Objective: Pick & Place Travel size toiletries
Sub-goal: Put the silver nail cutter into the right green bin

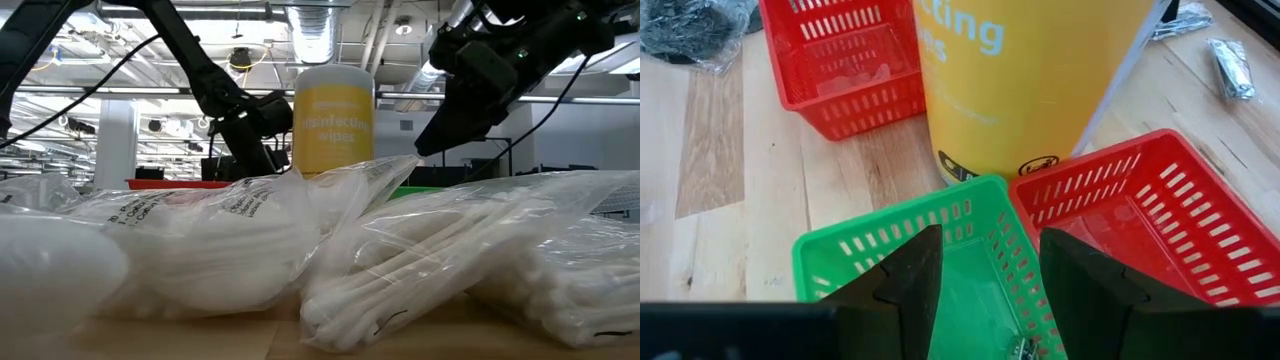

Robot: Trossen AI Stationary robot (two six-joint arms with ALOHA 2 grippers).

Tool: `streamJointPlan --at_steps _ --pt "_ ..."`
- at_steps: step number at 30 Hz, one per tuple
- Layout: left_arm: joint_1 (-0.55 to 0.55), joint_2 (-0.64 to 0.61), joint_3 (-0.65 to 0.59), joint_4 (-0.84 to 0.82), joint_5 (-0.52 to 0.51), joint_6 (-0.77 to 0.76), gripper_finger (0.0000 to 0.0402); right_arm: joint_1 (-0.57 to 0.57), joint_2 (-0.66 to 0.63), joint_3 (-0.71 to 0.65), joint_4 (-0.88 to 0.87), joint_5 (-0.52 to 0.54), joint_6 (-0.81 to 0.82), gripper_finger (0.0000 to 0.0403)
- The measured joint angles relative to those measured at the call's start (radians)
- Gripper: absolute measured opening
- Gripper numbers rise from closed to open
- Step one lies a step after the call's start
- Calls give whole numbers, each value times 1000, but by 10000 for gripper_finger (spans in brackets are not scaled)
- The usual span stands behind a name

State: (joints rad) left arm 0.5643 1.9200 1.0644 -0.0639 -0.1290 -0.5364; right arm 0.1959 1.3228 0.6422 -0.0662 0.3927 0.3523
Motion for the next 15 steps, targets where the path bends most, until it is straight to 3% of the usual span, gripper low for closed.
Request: streamJointPlan --at_steps 11,15 --pt "-28 63 98 -141 -60 32 125 1 0 0 -1 -2 32 159" --pt "-24 63 100 -163 -72 32 97 12 0 0 -7 -3 38 159"
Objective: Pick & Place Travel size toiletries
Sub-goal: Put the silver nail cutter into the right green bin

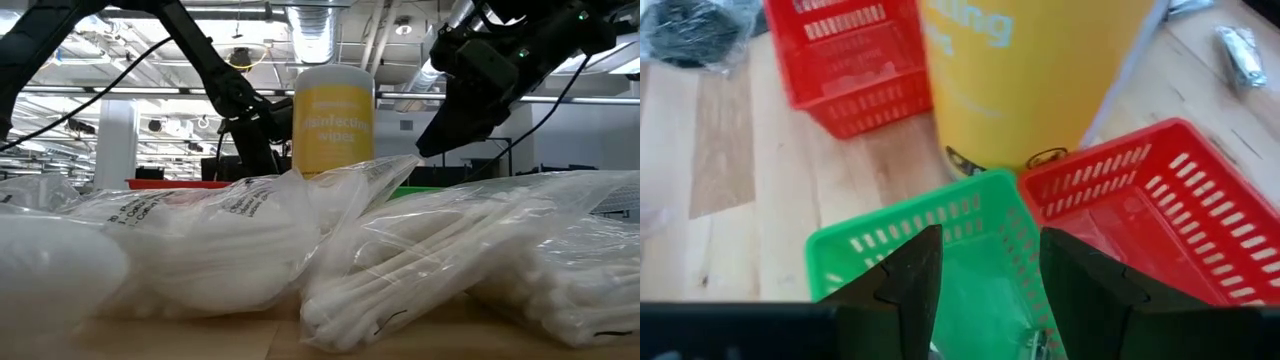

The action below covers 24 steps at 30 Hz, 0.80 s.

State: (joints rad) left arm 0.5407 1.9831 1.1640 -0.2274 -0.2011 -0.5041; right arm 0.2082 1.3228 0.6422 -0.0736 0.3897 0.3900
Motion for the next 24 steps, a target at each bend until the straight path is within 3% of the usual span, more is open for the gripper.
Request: streamJointPlan --at_steps 6,18,24 --pt "1 -2 -3 -4 -5 24 31 0 0 0 5 0 -4 159" --pt "2 -17 -6 -40 -31 58 30 1 0 0 4 0 -5 159" --pt "2 -107 -7 -77 -61 64 30 1 0 0 4 0 -5 159"
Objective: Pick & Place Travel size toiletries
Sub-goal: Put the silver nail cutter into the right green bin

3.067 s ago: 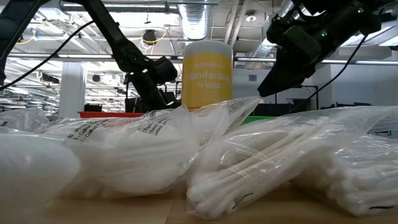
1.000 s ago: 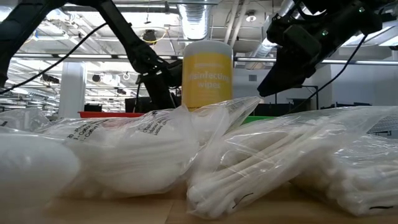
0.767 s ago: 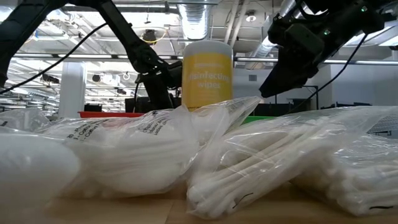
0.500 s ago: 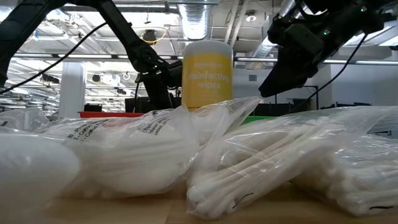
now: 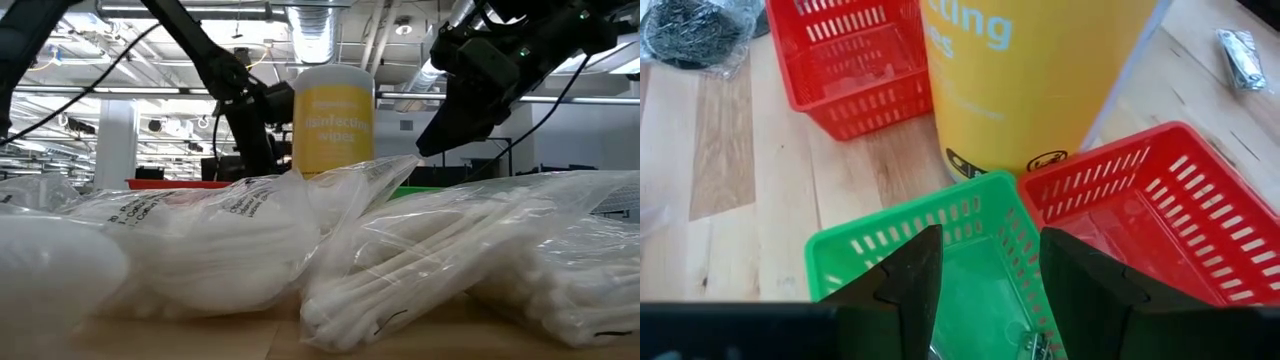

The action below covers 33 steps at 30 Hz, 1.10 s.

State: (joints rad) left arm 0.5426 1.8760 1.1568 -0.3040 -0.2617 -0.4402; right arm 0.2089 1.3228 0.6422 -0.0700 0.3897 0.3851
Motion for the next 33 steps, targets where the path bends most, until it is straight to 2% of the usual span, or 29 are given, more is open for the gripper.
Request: streamJointPlan --at_steps 11,17,25,33 --pt "-42 -212 0 -61 -92 25 31 0 0 0 0 0 -2 159" --pt "-74 -321 0 -76 -98 50 34 0 0 0 0 0 -2 159" --pt "-178 -435 0 -73 -98 128 36 -2 0 0 3 3 -2 159" --pt "-312 -497 0 -67 -97 200 37 -2 0 0 4 3 -2 159"
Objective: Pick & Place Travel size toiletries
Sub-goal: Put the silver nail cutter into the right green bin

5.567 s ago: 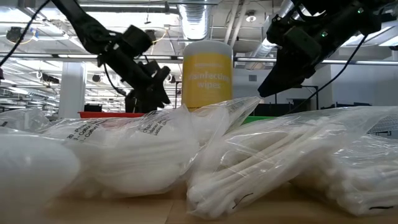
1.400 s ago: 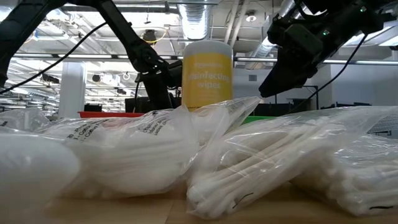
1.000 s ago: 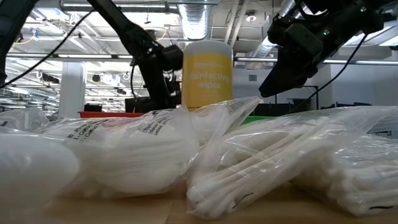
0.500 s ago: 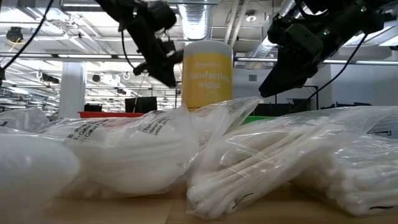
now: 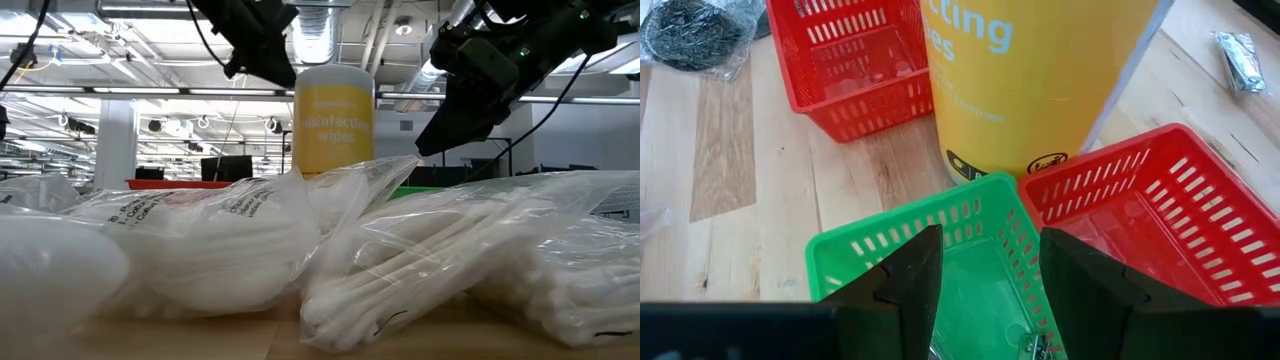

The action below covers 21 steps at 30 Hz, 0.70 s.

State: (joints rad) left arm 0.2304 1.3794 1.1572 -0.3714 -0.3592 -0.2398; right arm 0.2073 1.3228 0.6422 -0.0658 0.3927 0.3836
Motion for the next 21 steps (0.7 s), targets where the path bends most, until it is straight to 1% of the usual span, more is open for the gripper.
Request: streamJointPlan --at_steps 8,10,14,21 --pt "-113 -6 0 34 0 27 35 0 0 0 28 0 -2 159" --pt "-138 -6 0 40 0 40 35 0 0 0 51 0 -25 159" --pt "-187 -6 0 61 0 53 34 2 0 0 127 0 -63 159" --pt "-270 -6 0 118 0 92 35 2 0 0 333 0 -170 159"
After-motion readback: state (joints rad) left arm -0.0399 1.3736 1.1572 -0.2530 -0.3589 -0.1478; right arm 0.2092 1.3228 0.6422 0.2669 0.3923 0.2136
